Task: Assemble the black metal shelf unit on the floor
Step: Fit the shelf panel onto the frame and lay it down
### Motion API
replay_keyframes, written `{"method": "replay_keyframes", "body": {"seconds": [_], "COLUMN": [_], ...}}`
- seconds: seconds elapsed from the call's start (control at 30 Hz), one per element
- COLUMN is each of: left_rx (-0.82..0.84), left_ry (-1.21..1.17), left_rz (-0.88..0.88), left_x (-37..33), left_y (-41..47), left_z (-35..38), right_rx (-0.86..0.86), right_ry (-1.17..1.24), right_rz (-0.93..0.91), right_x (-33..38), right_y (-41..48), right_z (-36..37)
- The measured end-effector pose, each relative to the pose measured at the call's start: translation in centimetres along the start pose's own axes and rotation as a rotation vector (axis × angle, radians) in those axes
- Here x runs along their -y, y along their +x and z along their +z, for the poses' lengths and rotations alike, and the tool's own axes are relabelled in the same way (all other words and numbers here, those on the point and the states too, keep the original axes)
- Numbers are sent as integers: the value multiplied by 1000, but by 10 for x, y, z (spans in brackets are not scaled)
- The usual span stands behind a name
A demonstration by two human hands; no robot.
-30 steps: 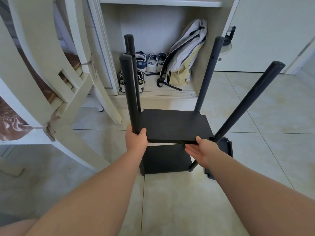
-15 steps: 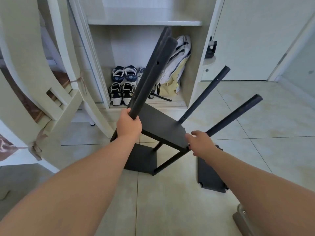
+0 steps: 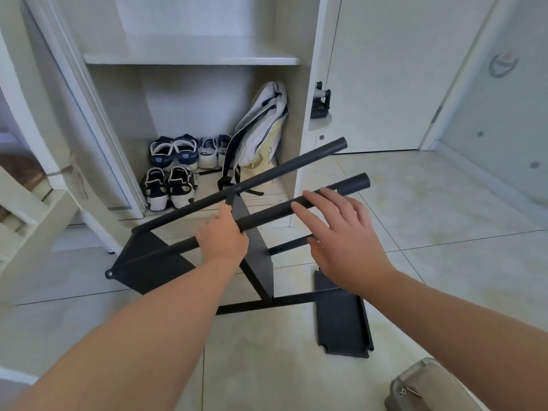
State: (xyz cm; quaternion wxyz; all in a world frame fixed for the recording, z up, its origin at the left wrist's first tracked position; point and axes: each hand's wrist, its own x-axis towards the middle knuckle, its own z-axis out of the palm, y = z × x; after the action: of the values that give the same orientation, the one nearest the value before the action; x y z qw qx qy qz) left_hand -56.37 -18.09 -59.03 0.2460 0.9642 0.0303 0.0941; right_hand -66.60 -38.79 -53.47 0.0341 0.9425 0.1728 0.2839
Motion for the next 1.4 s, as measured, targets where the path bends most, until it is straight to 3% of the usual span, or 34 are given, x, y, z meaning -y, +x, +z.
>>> {"method": "replay_keyframes", "body": {"seconds": [0.13, 0.37, 0.77, 1.4], "left_rx": [31, 89, 125, 114], "left_ry": [96, 192, 334, 429], "left_rz": [25, 36, 22, -33], "left_x": [-11, -13, 16, 77], "left_y": [-4, -15, -10, -9], "left_z": [25, 61, 76, 56], "right_rx": [159, 458, 607, 672], "right_ry": [-104, 23, 306, 465], "right_rz": [28, 192, 269, 210], "right_x": [-14, -42, -34, 14], "right_y": [-5, -10, -7, 20], "right_z": [26, 67, 111, 136]}}
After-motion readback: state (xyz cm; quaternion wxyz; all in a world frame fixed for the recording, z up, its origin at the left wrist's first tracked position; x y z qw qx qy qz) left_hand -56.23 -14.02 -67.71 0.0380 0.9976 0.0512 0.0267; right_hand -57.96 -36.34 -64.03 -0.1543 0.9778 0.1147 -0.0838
